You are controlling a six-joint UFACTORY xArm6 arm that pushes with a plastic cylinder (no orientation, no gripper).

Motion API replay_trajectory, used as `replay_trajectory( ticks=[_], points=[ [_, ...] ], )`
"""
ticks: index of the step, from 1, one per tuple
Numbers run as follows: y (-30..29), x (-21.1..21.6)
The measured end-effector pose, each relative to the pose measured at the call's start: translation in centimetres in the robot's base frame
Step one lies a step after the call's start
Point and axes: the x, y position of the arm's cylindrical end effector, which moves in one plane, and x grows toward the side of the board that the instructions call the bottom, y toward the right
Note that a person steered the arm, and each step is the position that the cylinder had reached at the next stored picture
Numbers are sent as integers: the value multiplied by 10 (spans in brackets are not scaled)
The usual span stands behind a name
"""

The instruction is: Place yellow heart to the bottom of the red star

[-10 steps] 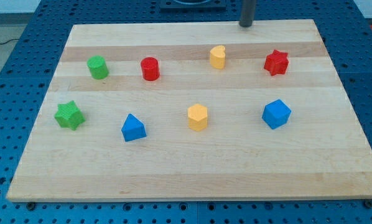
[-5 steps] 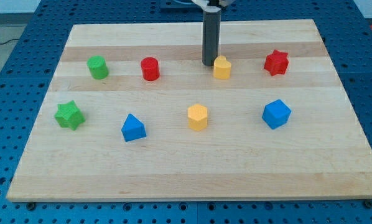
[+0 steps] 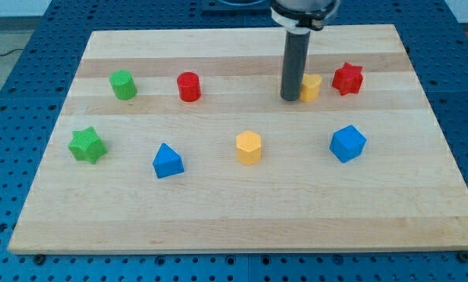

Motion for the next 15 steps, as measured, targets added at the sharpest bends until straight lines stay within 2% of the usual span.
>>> replay_trajectory(
  ticks=[1, 2, 3, 6, 8, 9, 10, 12, 13, 14, 15],
  points=[
    [10, 0],
    [-23, -1],
    [-18, -3],
    [73, -1],
    [41, 13],
    [82, 35],
    [101, 18],
    [101, -40],
    [110, -36],
    [147, 0],
    [132, 20]
  ],
)
